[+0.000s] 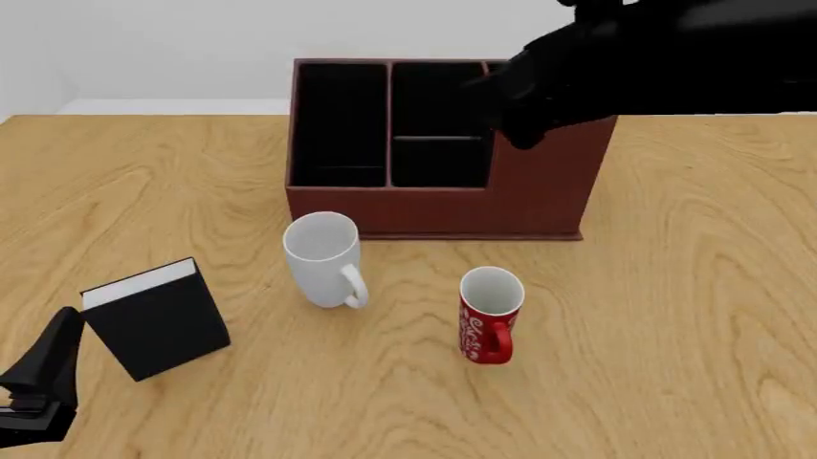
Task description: Pick up the white mug and place it to the right of the caddy.
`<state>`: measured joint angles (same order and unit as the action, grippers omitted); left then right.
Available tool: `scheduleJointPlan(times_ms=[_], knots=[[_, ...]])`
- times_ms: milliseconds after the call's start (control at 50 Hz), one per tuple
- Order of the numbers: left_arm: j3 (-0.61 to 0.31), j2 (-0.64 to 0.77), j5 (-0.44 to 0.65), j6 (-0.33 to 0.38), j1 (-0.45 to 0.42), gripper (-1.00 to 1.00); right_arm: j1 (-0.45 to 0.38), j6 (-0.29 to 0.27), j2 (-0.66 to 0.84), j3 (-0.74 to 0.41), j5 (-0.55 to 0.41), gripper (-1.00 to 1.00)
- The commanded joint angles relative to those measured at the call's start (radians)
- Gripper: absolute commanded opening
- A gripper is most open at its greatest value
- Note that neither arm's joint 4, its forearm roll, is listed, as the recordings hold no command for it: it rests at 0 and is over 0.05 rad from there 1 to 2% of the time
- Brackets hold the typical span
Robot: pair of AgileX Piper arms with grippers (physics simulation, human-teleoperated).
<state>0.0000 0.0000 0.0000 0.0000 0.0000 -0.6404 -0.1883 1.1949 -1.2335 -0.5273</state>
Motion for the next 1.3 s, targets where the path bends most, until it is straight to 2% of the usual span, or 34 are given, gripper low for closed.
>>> scheduleJointPlan(times_ms=[20,300,700,1300], knots=[[0.000,0.000,0.000,0.000,0.000,1.00,-0.035,0.032,0.100,-0.042,-0.013,1.00],[0.000,0.000,0.000,0.000,0.000,1.00,-0.059,0.073,0.213,-0.078,-0.012,1.00],[0.000,0.000,0.000,0.000,0.000,1.00,-0.109,0.124,0.322,-0.060,0.041,1.00],[0.000,0.000,0.000,0.000,0.000,1.00,-0.143,0.177,0.435,-0.063,0.098,1.00]])
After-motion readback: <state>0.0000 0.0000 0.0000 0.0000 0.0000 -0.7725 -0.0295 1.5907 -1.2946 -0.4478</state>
